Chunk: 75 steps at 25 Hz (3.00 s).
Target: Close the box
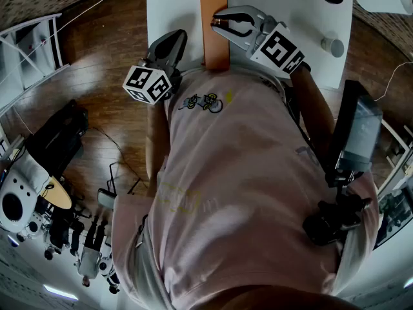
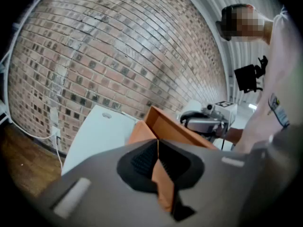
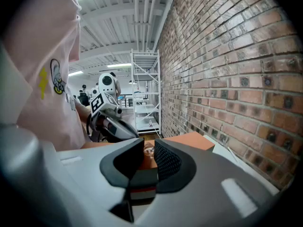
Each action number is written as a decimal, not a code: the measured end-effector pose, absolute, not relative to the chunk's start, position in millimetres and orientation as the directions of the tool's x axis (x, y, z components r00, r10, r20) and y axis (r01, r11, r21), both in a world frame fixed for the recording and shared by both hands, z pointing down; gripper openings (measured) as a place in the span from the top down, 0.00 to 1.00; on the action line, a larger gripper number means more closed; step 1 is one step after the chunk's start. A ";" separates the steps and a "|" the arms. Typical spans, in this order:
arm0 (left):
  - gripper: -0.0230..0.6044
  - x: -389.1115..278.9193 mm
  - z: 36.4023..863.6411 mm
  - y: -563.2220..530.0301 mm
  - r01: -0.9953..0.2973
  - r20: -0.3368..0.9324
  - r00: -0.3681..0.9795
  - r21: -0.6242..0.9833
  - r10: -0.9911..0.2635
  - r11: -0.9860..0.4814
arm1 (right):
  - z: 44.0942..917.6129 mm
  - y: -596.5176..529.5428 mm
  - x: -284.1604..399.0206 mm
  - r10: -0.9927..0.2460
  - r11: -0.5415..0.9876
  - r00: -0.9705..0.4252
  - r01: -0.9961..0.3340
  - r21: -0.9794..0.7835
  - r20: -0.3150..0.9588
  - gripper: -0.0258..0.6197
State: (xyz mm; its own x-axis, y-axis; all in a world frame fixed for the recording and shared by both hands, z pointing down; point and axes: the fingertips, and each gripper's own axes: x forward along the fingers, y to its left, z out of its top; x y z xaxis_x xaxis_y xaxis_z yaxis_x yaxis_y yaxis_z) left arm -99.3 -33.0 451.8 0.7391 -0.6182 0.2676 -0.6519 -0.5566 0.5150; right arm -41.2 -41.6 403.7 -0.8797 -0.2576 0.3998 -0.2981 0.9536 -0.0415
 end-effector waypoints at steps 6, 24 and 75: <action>0.95 -116.9 458.4 -25.5 -0.663 0.250 0.720 0.524 -0.647 -0.535 | 381.3 -44.7 -46.6 -0.271 0.956 -0.879 -0.292 0.007 0.394 0.85; 0.96 -153.1 470.3 -12.8 -0.677 0.191 0.658 0.573 -0.729 -0.461 | 361.2 -51.6 -38.2 -0.273 0.954 -0.903 -0.299 -0.031 0.331 0.85; 0.64 76.7 457.7 -4.7 -0.273 0.468 0.880 0.360 -0.081 -0.892 | 498.9 -4.9 69.2 -0.376 0.687 -0.895 -0.442 -0.577 0.239 0.53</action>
State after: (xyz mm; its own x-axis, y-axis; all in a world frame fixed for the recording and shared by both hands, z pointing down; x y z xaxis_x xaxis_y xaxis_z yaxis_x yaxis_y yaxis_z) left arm 76.7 -4.7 457.7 0.8801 -0.0807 0.4679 -0.2733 -0.8919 0.3602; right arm 69.2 -4.9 498.9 -0.8952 -0.3763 0.2388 -0.4425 0.6868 -0.5766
